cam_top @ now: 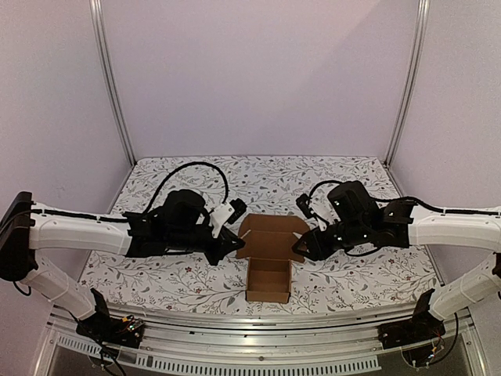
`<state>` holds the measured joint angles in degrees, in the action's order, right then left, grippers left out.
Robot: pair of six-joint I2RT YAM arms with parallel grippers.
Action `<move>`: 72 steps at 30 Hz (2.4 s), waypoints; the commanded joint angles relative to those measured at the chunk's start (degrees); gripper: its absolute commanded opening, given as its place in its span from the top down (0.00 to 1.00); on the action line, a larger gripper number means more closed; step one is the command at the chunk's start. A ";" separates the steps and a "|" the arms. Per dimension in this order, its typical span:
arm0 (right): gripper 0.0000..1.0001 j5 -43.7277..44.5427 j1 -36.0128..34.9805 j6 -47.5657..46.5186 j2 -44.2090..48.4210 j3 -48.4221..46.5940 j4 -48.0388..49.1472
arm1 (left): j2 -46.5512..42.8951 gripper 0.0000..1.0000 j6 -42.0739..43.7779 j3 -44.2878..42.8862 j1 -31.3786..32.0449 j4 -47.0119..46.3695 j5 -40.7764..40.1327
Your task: Fold the paper box
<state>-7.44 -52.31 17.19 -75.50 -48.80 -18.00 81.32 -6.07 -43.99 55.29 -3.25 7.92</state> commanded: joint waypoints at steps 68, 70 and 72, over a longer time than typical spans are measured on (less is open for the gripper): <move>1.00 44.21 -14.12 24.91 -18.81 -22.28 -5.90 | 13.02 1.00 -24.43 -20.35 9.40 10.15 -34.38; 1.00 44.01 -14.22 24.99 -19.38 -22.62 -5.90 | 13.93 1.00 -24.52 -21.12 9.40 9.58 -33.41; 1.00 44.04 -14.30 25.00 -19.63 -22.81 -5.96 | 14.86 1.00 -24.64 -21.84 9.61 9.30 -32.85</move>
<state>37.36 -65.25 41.39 -93.93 -69.30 -25.69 94.11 -29.85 -63.18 63.13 7.51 -27.77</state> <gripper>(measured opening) 0.005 0.007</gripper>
